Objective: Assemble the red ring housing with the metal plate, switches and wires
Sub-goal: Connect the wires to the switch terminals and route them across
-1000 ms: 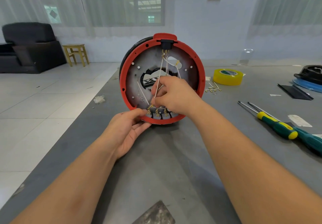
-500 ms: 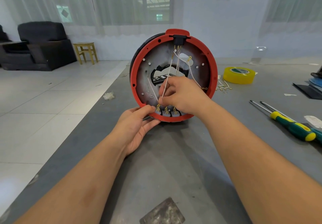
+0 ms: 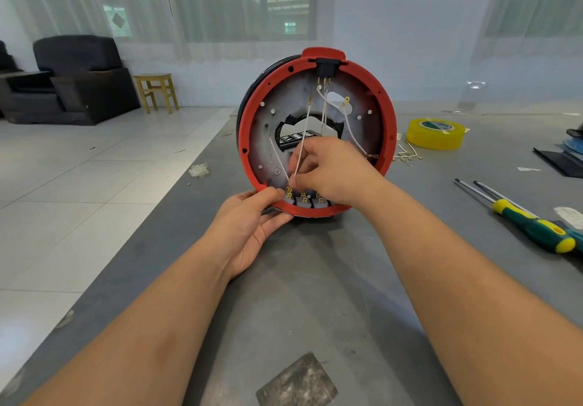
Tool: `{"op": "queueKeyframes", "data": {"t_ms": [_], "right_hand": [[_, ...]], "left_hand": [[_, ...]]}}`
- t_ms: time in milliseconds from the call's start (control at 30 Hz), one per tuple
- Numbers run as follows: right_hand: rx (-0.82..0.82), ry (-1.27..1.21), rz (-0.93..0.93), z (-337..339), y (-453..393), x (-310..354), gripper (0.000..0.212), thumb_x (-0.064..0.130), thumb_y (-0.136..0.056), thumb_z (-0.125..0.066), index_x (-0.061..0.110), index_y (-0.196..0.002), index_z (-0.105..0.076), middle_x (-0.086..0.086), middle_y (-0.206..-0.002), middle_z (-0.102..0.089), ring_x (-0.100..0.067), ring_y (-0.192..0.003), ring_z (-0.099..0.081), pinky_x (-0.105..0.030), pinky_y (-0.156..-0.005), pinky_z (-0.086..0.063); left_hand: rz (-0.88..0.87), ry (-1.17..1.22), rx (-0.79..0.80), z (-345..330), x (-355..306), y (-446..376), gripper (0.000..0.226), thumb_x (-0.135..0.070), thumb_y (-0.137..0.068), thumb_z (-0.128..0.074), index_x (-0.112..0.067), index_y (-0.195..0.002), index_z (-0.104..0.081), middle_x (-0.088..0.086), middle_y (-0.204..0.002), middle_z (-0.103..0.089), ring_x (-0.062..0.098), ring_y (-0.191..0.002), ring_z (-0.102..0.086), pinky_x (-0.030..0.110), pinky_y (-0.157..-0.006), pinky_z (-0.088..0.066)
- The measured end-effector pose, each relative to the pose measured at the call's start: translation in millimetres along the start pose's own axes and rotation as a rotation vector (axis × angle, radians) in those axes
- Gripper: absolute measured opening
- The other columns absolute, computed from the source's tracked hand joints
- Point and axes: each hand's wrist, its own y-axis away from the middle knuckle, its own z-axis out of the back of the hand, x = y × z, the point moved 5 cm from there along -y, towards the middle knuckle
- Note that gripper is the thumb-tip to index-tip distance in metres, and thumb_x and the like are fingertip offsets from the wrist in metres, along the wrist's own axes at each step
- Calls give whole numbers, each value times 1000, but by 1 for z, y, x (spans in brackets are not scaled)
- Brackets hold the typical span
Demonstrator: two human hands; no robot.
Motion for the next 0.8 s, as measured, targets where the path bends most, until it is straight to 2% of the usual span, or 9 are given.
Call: {"op": "queueKeyframes", "data": {"t_ms": [133, 300, 433, 600, 700, 767, 800], "right_hand": [[-6, 32, 18, -2, -1, 0, 19, 12, -79, -81, 21, -88, -66, 5, -76, -75, -2, -65, -65, -20, -60, -47], [-2, 89, 46, -7, -2, 1, 20, 15, -78, -82, 19, -91, -68, 6, -75, -74, -8, -73, -68, -29, -73, -57], [-5, 102, 42, -8, -1, 2, 21, 14, -79, -82, 17, -93, -68, 7, -75, -74, -7, -72, -68, -32, -75, -58], [14, 83, 15, -3, 1, 6, 27, 15, -82, -80, 17, -107, -69, 5, -84, -76, -5, -80, -69, -30, -83, -58], [21, 74, -5, 9, 2, 10, 33, 16, -84, -79, 19, -115, -70, 7, -92, -77, -7, -85, -72, -30, -87, -59], [40, 41, 8, 20, 4, 13, 29, 21, -84, -81, 22, -112, -73, 7, -91, -78, -5, -83, -73, -26, -83, -59], [64, -14, 22, 26, 7, 14, 24, 23, -85, -81, 23, -108, -75, 6, -88, -78, -5, -80, -73, -23, -77, -60]], "left_hand": [[10, 19, -8, 0, 0, 1, 29, 6, -96, -65, 15, -123, -61, 28, -109, -77, 37, -101, -78, 37, -76, -66], [13, 16, -12, 1, 0, 2, 27, 7, -95, -65, 15, -121, -62, 27, -104, -78, 36, -97, -79, 35, -72, -66], [17, 33, -10, 1, 0, 2, 28, 7, -95, -66, 15, -122, -62, 27, -105, -77, 37, -99, -78, 36, -72, -66], [11, 48, -21, 2, -1, 1, 22, 5, -95, -67, 12, -116, -64, 25, -98, -78, 35, -97, -79, 35, -73, -66], [-5, 70, -48, 5, -1, -1, 21, 4, -94, -69, 12, -113, -65, 27, -105, -77, 35, -100, -79, 38, -79, -66], [-18, 85, -80, 7, -1, -3, 20, 1, -95, -70, 11, -113, -67, 27, -109, -77, 34, -101, -79, 38, -80, -66], [-25, 87, -98, 8, -1, -4, 20, 0, -95, -70, 10, -113, -67, 25, -109, -78, 32, -100, -79, 37, -78, -66]]}}
